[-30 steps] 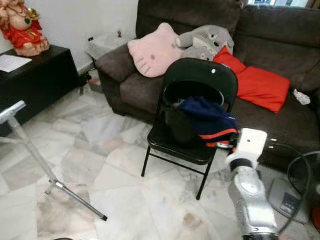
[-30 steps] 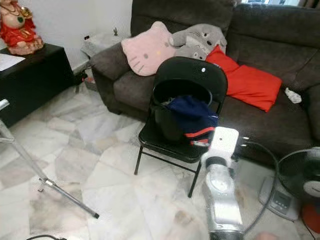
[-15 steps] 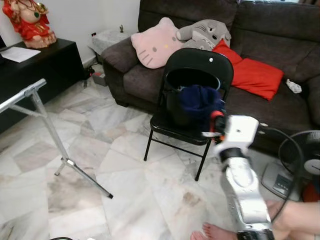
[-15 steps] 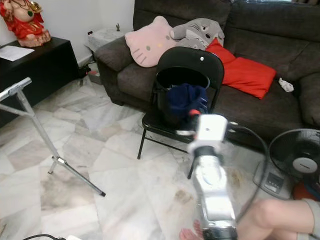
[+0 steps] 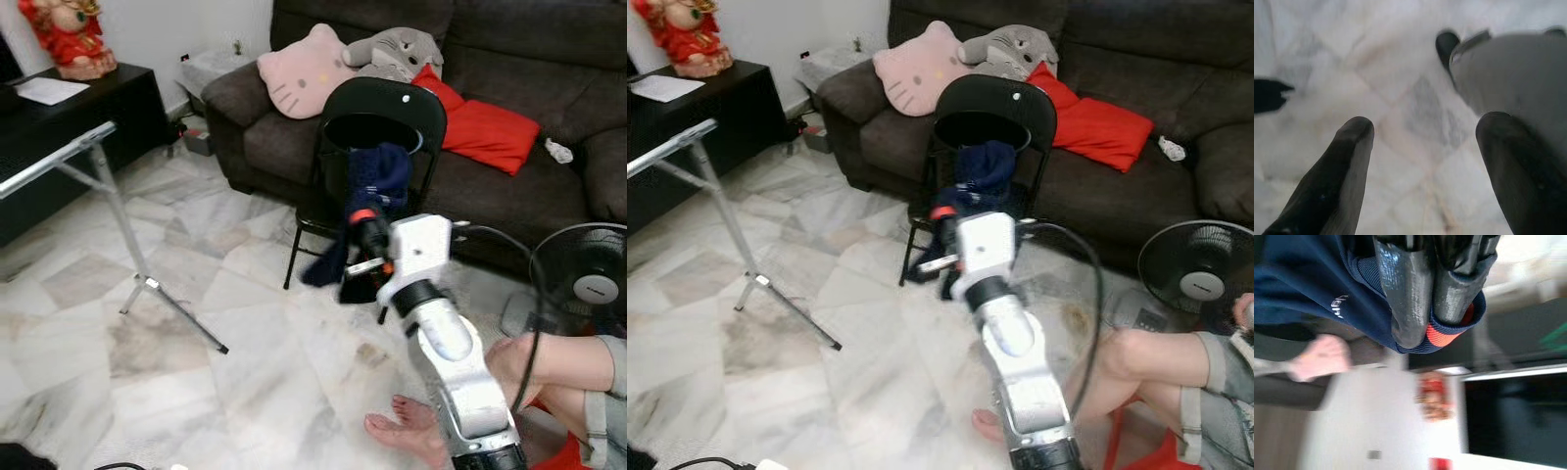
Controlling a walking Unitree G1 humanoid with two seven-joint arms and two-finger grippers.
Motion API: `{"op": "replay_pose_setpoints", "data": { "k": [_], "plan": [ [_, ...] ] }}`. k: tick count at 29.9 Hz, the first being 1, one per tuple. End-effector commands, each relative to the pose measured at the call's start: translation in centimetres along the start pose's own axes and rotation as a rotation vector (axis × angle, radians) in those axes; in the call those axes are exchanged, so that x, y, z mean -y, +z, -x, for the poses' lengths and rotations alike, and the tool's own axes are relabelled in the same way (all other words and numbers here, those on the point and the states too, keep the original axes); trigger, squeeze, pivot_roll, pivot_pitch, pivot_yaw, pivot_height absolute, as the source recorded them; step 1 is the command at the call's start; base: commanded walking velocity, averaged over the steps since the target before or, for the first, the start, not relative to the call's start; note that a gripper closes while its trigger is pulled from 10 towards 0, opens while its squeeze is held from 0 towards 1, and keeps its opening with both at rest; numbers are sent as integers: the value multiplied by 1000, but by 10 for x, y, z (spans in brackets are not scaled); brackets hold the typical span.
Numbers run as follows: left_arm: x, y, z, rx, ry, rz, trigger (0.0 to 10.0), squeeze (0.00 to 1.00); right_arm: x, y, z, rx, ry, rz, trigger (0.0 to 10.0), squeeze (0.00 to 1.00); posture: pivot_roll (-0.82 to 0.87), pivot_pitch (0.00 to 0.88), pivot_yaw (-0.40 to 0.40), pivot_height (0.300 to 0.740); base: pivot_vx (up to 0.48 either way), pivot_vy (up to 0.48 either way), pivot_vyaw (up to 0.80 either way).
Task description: Hang hanger
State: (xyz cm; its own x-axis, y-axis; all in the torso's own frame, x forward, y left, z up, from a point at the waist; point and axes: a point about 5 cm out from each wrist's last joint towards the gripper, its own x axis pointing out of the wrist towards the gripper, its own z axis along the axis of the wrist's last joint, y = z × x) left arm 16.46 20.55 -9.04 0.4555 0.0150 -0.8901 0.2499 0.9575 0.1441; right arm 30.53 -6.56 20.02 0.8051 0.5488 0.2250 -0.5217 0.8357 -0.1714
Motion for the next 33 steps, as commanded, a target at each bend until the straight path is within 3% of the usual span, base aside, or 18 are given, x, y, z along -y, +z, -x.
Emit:
{"op": "replay_pose_setpoints", "data": {
  "k": [1,10,13,15,17,21,25,27,33],
  "plan": [
    [5,-11,0,-43,-21,5,10000,0,-10,6,4,17,106,1,10000,0,-97,117,14,740,0,0,0],
    [6,-11,0,-46,-19,2,10000,0,-39,14,15,44,365,-69,10000,0,-95,114,10,740,0,0,0],
    [6,-11,0,-46,-19,5,10000,0,-28,8,12,24,266,-88,10000,0,-91,114,9,740,0,0,0],
    [6,-11,0,-47,-19,6,10000,0,-1,-8,8,-51,59,-110,10000,0,-92,113,8,740,0,0,0],
    [7,-12,0,-47,-19,7,10000,0,41,-44,14,-240,-272,-169,10000,0,-90,110,8,740,0,0,0],
    [7,-12,0,-46,-19,10,10000,0,68,-69,34,-341,-511,-228,10000,0,-86,106,7,740,0,0,0],
    [7,-12,1,-47,-18,11,10000,0,68,-83,43,-379,-548,-256,10000,0,-80,100,9,740,0,0,0],
    [6,-13,1,-46,-16,13,10000,0,63,-99,53,-420,-594,-314,10000,0,-78,92,15,740,0,0,0],
    [6,-14,1,-44,-12,10,10000,0,57,-104,55,-417,-617,-321,10000,0,-78,69,25,740,0,0,0]
  ]
}}
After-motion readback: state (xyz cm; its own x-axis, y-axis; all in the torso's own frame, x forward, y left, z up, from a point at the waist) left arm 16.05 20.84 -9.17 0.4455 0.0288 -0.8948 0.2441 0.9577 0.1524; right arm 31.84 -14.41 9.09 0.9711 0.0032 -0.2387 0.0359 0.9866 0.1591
